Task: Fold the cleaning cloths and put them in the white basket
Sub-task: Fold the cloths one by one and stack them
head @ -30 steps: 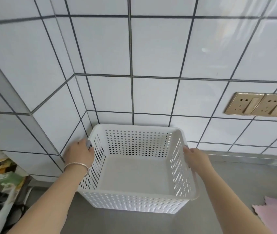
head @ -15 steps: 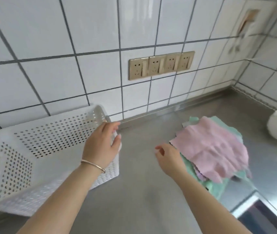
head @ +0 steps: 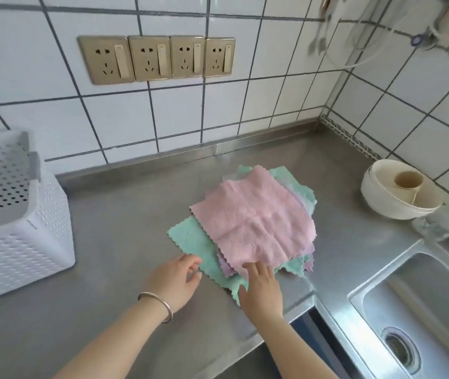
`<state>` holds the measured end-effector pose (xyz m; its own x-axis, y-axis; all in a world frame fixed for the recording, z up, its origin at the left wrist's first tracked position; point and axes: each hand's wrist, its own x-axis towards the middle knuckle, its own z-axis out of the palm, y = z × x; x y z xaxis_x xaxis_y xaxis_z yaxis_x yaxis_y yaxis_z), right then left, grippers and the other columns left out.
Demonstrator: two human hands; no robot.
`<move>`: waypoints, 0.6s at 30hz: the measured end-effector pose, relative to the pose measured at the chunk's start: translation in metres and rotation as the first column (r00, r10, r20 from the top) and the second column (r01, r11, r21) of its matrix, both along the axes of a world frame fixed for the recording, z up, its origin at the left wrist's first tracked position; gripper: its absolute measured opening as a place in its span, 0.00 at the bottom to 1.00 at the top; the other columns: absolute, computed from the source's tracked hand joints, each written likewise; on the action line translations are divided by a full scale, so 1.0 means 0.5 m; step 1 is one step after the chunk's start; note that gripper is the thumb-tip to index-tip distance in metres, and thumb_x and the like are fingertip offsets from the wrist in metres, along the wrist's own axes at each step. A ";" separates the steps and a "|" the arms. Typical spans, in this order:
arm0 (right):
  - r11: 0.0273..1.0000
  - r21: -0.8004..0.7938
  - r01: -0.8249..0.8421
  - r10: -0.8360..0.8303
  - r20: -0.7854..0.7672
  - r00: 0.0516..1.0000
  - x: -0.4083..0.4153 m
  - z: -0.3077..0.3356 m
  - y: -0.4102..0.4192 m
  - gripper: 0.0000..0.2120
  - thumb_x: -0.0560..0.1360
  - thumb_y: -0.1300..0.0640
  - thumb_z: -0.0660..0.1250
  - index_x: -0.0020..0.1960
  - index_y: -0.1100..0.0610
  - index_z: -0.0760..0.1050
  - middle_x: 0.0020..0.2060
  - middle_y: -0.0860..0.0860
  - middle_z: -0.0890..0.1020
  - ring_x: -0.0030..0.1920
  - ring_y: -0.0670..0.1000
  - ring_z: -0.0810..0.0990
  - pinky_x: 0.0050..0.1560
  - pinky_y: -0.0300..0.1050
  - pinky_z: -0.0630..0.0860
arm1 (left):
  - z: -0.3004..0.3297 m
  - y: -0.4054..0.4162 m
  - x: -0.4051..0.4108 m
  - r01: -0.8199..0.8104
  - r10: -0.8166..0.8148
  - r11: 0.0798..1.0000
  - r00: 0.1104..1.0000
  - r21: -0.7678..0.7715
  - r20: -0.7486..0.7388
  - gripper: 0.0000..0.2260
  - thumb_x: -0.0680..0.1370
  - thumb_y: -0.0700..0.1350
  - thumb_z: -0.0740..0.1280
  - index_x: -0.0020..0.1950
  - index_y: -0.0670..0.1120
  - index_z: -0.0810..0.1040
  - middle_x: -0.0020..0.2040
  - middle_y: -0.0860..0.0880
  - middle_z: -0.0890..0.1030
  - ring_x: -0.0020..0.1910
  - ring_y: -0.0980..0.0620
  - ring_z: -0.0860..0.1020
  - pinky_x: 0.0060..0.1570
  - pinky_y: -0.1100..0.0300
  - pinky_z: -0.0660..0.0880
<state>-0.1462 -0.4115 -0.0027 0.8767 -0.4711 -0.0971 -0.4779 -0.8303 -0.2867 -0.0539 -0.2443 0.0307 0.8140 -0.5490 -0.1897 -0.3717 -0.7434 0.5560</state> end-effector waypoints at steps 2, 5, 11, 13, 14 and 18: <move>0.987 -0.113 -0.113 0.115 0.012 0.993 0.008 -0.033 -0.038 0.23 0.52 0.60 0.78 0.47 0.53 0.79 0.42 0.49 0.80 0.43 0.54 0.81 0.36 0.43 0.78 | -0.025 -0.041 -0.020 -0.033 0.033 0.999 0.998 0.011 -0.046 0.11 0.77 0.48 0.61 0.59 0.53 0.74 0.58 0.56 0.77 0.56 0.56 0.77 0.56 0.57 0.74; 0.967 -0.189 -0.171 0.189 0.080 0.979 0.029 -0.047 -0.075 0.15 0.50 0.66 0.77 0.34 0.55 0.80 0.32 0.50 0.79 0.33 0.55 0.77 0.28 0.45 0.74 | -0.042 -0.068 -0.027 0.007 -0.006 1.000 1.000 0.020 -0.029 0.13 0.78 0.48 0.60 0.62 0.52 0.74 0.61 0.55 0.76 0.60 0.55 0.75 0.59 0.59 0.71; 0.891 -0.265 -0.369 0.433 0.252 0.865 0.026 -0.099 -0.105 0.06 0.61 0.52 0.70 0.34 0.54 0.76 0.31 0.49 0.77 0.34 0.55 0.77 0.30 0.43 0.72 | -0.082 -0.108 -0.029 -0.005 0.008 0.999 0.998 -0.047 0.061 0.14 0.78 0.46 0.60 0.63 0.53 0.74 0.61 0.55 0.76 0.61 0.54 0.73 0.59 0.58 0.71; 0.896 -0.279 -0.346 0.426 0.320 0.846 0.012 -0.120 -0.110 0.06 0.63 0.53 0.64 0.37 0.54 0.77 0.33 0.48 0.78 0.33 0.53 0.77 0.27 0.42 0.72 | -0.096 -0.122 -0.038 0.058 -0.047 0.995 0.992 -0.086 0.120 0.15 0.77 0.45 0.60 0.63 0.52 0.74 0.62 0.54 0.75 0.62 0.53 0.72 0.59 0.58 0.70; 0.903 -0.285 -0.323 0.412 0.355 0.839 0.006 -0.129 -0.113 0.07 0.63 0.56 0.62 0.37 0.55 0.77 0.33 0.48 0.79 0.32 0.53 0.78 0.25 0.42 0.71 | -0.106 -0.128 -0.040 0.106 -0.089 0.989 0.985 -0.106 0.150 0.15 0.77 0.44 0.60 0.64 0.51 0.73 0.62 0.54 0.74 0.62 0.53 0.71 0.60 0.58 0.70; 0.932 -0.261 -0.253 0.354 0.495 0.794 0.010 -0.170 -0.127 0.14 0.64 0.60 0.57 0.39 0.56 0.81 0.35 0.48 0.81 0.33 0.52 0.80 0.27 0.40 0.73 | -0.150 -0.156 -0.029 0.287 -0.257 0.954 0.930 -0.082 0.264 0.18 0.76 0.45 0.61 0.67 0.49 0.70 0.65 0.53 0.73 0.65 0.53 0.69 0.65 0.59 0.65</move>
